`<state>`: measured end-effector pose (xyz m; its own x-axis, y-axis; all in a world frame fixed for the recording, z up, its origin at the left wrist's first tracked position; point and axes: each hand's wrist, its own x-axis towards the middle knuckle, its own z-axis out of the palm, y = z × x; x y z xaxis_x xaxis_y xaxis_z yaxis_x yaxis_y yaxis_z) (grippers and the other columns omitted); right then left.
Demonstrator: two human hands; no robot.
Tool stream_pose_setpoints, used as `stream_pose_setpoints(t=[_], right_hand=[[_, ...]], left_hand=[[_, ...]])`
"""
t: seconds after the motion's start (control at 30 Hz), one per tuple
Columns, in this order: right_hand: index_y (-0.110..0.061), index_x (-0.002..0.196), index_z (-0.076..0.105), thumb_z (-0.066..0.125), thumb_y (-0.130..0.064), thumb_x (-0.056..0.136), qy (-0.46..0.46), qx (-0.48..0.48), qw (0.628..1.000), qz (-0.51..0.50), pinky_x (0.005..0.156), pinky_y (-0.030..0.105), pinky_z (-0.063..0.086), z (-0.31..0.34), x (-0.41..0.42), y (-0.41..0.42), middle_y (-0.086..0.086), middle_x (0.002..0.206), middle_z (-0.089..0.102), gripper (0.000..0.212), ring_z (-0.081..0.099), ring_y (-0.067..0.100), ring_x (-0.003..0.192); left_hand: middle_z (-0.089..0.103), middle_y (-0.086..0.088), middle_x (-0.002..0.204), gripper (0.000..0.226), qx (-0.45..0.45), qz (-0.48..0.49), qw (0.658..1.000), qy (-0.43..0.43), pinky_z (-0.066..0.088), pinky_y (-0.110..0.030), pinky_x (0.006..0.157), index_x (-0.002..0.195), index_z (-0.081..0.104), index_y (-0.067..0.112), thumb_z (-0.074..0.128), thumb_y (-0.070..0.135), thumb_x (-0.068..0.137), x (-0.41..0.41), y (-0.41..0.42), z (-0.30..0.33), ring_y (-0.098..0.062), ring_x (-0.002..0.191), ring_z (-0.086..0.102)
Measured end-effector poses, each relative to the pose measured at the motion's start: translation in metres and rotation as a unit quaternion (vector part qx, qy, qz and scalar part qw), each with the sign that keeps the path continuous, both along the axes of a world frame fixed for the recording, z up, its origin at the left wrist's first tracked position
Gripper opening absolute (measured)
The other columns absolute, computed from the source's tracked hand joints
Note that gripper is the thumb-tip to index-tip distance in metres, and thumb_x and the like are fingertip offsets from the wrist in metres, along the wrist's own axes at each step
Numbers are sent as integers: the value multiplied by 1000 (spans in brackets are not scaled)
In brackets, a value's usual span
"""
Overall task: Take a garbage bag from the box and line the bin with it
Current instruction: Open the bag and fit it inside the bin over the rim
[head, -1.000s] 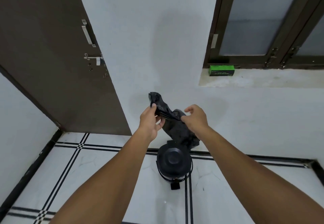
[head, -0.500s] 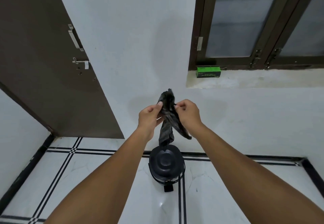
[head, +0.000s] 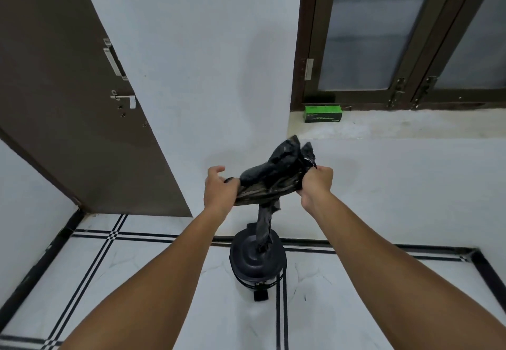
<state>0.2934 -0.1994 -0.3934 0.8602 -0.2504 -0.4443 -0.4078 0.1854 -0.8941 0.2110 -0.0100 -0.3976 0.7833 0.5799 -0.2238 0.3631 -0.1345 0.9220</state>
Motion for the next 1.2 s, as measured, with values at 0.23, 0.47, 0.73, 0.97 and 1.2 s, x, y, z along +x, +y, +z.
stream_pose_setpoints(t=[0.23, 0.47, 0.73, 0.97, 1.2], right_hand=[[-14, 115, 54, 45, -26, 107, -98, -122, 971, 181, 79, 32, 50, 15, -26, 16, -2, 98, 58, 17, 59, 16, 89], [-15, 111, 57, 66, -37, 96, -123, -91, 968, 198, 84, 34, 51, 23, -35, 5, 0, 103, 62, 28, 62, 19, 98], [-26, 109, 40, 69, -13, 82, -239, -320, 870, 290, 66, 41, 49, 24, -43, -14, -3, 95, 60, 41, 61, 23, 78], [-23, 97, 34, 56, -1, 89, -339, -502, 746, 278, 53, 39, 38, 18, -50, -16, 1, 99, 43, 32, 49, 29, 60], [-25, 79, 57, 54, 6, 86, -339, -539, 684, 356, 58, 30, 41, 15, -54, -13, -7, 102, 48, 32, 55, 22, 71]], left_hand=[[61, 12, 123, 58, 209, -208, 955, -40, 43, -31, 98, 119, 62, 34, 67, 70, 74, -4, -28, -3, -10, 117, 53], [63, 0, 94, 22, 63, -66, 994, -55, 46, -18, 58, 105, 53, 18, 62, 5, 90, -4, -28, 0, -14, 78, 61], [63, -7, 86, 43, 224, -46, 973, 10, 38, -26, 52, 63, 56, 19, 35, -17, 73, -13, 17, -15, -22, 67, 55], [58, -14, 109, 23, 322, -122, 929, 134, 48, -38, 71, 104, 60, 7, 44, 10, 88, -21, 27, -18, -35, 86, 61], [56, -21, 127, 51, 211, -56, 963, 157, 47, -41, 78, 134, 39, -1, 62, 18, 93, -24, 30, -18, -39, 109, 59]])
